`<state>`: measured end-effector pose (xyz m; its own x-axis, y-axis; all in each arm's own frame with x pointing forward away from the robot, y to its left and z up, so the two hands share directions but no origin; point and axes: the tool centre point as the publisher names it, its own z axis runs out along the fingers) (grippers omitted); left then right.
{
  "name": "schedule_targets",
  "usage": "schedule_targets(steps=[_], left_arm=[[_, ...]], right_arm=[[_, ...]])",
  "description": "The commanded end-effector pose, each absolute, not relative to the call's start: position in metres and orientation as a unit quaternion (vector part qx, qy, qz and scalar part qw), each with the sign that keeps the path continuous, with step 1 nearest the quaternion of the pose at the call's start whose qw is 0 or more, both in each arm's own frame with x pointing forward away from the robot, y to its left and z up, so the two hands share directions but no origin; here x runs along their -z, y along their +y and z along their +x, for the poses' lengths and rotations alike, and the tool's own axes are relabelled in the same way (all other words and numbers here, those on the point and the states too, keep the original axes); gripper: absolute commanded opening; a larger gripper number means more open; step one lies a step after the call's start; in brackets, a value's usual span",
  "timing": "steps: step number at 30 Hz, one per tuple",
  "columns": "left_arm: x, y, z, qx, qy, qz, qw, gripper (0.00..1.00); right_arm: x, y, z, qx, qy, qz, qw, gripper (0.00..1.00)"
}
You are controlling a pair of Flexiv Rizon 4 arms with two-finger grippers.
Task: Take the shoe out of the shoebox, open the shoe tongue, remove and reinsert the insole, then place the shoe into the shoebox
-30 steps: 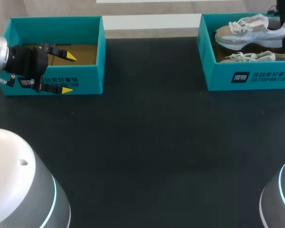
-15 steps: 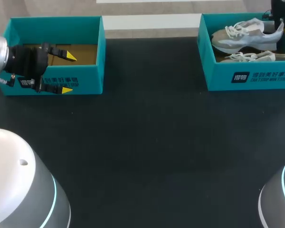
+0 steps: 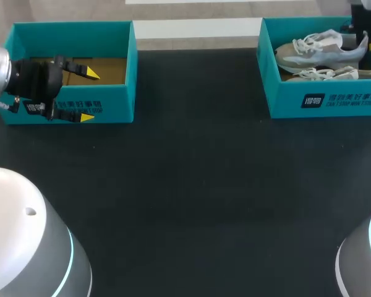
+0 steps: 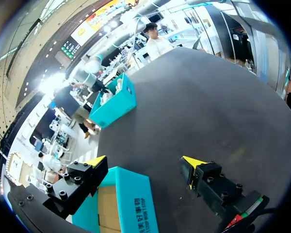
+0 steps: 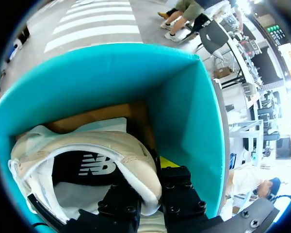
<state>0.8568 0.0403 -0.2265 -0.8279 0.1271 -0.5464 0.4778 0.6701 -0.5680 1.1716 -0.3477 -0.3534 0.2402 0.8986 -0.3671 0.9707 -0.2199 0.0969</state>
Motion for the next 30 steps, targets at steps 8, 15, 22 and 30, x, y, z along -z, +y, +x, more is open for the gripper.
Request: schedule_targets(steps=[8, 15, 22, 30], left_arm=[[0.226, 0.04, 0.857, 0.367, 0.883, 0.172, 0.237, 1.0], [0.226, 0.04, 0.857, 0.367, 0.883, 0.172, 0.237, 1.0], [0.226, 0.04, 0.857, 0.367, 0.883, 0.172, 0.237, 1.0], [0.226, 0.04, 0.857, 0.367, 0.883, 0.172, 0.237, 1.0]], right_arm=[[0.363, -0.345, 1.168, 0.12, 0.606, 0.773, 0.144, 0.0], [0.357, -0.349, 1.164, 0.119, 0.607, 0.773, 0.142, 0.0], [0.353, -0.349, 1.162, 0.119, 0.612, 0.768, 0.144, 0.0], [0.357, -0.343, 1.158, 0.119, 0.622, 0.762, 0.138, 0.0]])
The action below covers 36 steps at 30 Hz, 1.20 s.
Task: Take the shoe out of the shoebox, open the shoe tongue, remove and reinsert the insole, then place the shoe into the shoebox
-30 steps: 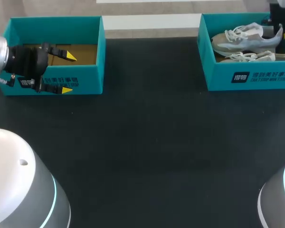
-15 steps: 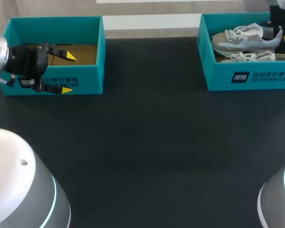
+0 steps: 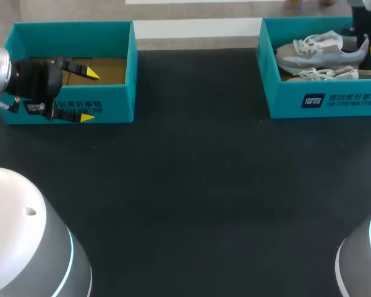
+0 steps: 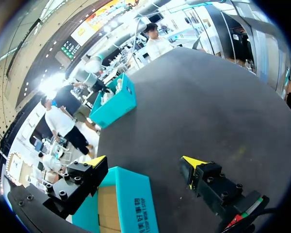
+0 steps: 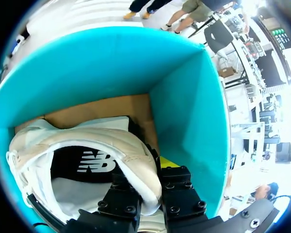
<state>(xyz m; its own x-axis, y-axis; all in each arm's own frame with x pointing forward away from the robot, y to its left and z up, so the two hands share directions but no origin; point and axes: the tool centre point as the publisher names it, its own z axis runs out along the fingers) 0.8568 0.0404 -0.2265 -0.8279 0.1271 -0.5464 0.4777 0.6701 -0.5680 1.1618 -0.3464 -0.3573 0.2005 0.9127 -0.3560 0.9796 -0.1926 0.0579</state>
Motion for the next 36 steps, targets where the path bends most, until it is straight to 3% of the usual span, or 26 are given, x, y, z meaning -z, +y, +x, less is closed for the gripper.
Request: schedule_targets(steps=[1, 18, 22, 30, 36], left_arm=[[0.226, 0.04, 0.857, 0.367, 0.883, 0.172, 0.237, 1.0], [0.226, 0.04, 0.857, 0.367, 0.883, 0.172, 0.237, 1.0], [0.226, 0.04, 0.857, 0.367, 0.883, 0.172, 0.237, 1.0], [0.226, 0.04, 0.857, 0.367, 0.883, 0.172, 0.237, 1.0], [0.226, 0.04, 0.857, 0.367, 0.883, 0.172, 0.237, 1.0]], right_arm=[[0.357, -0.342, 1.158, 0.119, 0.624, 0.76, 0.137, 0.0], [0.368, -0.346, 1.162, 0.126, 0.618, 0.764, 0.133, 0.0], [0.366, -0.347, 1.164, 0.122, 0.619, 0.764, 0.135, 0.22], [0.365, -0.346, 1.168, 0.119, 0.622, 0.761, 0.141, 0.31], [0.363, -0.346, 1.168, 0.119, 0.62, 0.762, 0.144, 0.44]])
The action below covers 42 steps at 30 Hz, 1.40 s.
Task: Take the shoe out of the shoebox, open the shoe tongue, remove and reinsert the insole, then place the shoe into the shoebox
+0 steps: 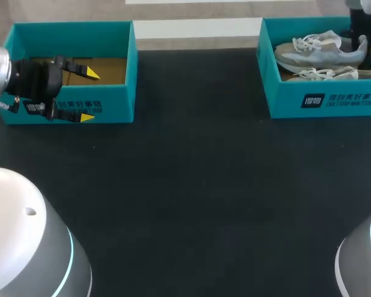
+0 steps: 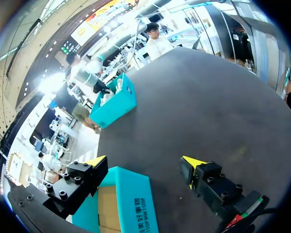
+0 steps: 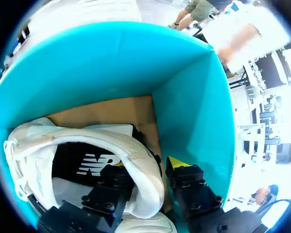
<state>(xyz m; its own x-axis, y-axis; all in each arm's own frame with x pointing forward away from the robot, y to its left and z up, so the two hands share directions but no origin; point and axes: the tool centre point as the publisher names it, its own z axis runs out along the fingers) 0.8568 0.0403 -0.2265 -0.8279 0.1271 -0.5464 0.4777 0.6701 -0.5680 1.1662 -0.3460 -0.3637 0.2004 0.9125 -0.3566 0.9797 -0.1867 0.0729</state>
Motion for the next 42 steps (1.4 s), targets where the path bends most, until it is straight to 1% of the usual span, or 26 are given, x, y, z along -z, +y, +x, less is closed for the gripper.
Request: schedule_targets(steps=[1, 9, 12, 16, 18, 21, 23, 25, 28, 30, 31, 35, 37, 42], left_arm=[[0.226, 0.04, 0.857, 0.367, 0.883, 0.172, 0.237, 1.0], [0.226, 0.04, 0.857, 0.367, 0.883, 0.172, 0.237, 1.0], [0.226, 0.04, 0.857, 0.367, 0.883, 0.172, 0.237, 1.0], [0.226, 0.04, 0.857, 0.367, 0.883, 0.172, 0.237, 1.0], [0.226, 0.04, 0.857, 0.367, 0.883, 0.172, 0.237, 1.0], [0.226, 0.04, 0.857, 0.367, 0.883, 0.172, 0.237, 1.0], [0.226, 0.04, 0.857, 0.367, 0.883, 0.172, 0.237, 1.0], [0.226, 0.04, 0.857, 0.367, 0.883, 0.172, 0.237, 1.0], [0.226, 0.04, 0.857, 0.367, 0.883, 0.172, 0.237, 1.0], [0.226, 0.04, 0.857, 0.367, 0.883, 0.172, 0.237, 1.0], [0.226, 0.04, 0.857, 0.367, 0.883, 0.172, 0.237, 1.0], [0.226, 0.04, 0.857, 0.367, 0.883, 0.172, 0.237, 1.0], [0.226, 0.04, 0.857, 0.367, 0.883, 0.172, 0.237, 1.0], [0.226, 0.04, 0.857, 0.367, 0.883, 0.172, 0.237, 1.0]], right_arm=[[0.362, -0.347, 1.168, 0.119, 0.619, 0.763, 0.145, 0.44], [0.35, -0.348, 1.169, 0.112, 0.615, 0.766, 0.15, 0.47], [0.346, -0.347, 1.169, 0.106, 0.61, 0.773, 0.139, 0.49], [0.335, -0.344, 1.169, 0.102, 0.613, 0.771, 0.14, 0.5], [0.329, -0.342, 1.168, 0.097, 0.615, 0.77, 0.141, 0.59], [0.318, -0.339, 1.167, 0.083, 0.615, 0.77, 0.144, 0.66], [0.311, -0.335, 1.167, 0.076, 0.621, 0.767, 0.144, 0.67], [0.305, -0.331, 1.166, 0.069, 0.628, 0.761, 0.147, 0.7], [0.295, -0.323, 1.165, 0.057, 0.632, 0.759, 0.146, 0.71], [0.287, -0.316, 1.162, 0.048, 0.635, 0.758, 0.142, 0.7], [0.283, -0.313, 1.16, 0.045, 0.636, 0.757, 0.141, 0.72], [0.265, -0.301, 1.146, 0.032, 0.644, 0.753, 0.131, 0.72], [0.256, -0.295, 1.137, 0.026, 0.65, 0.749, 0.127, 0.76], [0.234, -0.282, 1.117, 0.015, 0.658, 0.743, 0.119, 0.78]])
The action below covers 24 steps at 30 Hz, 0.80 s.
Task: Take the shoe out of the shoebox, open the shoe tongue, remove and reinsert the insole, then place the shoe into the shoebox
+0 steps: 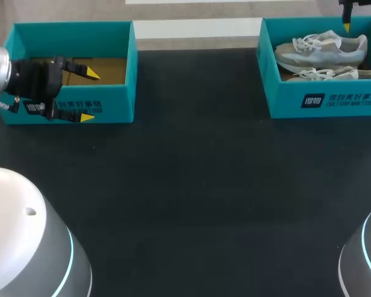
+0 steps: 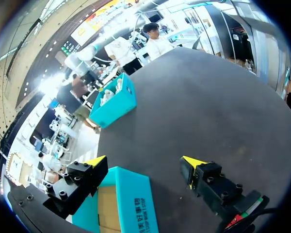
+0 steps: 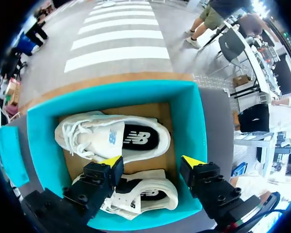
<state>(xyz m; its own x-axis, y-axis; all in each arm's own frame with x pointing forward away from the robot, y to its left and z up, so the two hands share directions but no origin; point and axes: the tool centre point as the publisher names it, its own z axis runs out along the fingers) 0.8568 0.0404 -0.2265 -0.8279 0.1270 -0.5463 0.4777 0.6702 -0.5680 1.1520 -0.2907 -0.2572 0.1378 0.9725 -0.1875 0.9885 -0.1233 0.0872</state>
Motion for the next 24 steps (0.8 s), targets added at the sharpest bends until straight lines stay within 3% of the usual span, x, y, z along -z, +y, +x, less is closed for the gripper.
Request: schedule_targets(steps=[1, 6, 8, 24], left_arm=[[0.226, 0.04, 0.857, 0.367, 0.883, 0.172, 0.237, 1.0], [0.226, 0.04, 0.857, 0.367, 0.883, 0.172, 0.237, 1.0], [0.226, 0.04, 0.857, 0.367, 0.883, 0.172, 0.237, 1.0], [0.218, 0.041, 0.859, 0.359, 0.892, 0.138, 0.239, 1.0]], right_arm=[[0.23, -0.279, 1.114, 0.014, 0.665, 0.738, 0.119, 0.79], [0.211, -0.264, 1.1, 0.015, 0.681, 0.726, 0.098, 0.86], [0.206, -0.257, 1.093, 0.024, 0.695, 0.714, 0.087, 1.0], [0.199, -0.254, 1.092, 0.019, 0.697, 0.712, 0.079, 1.0]])
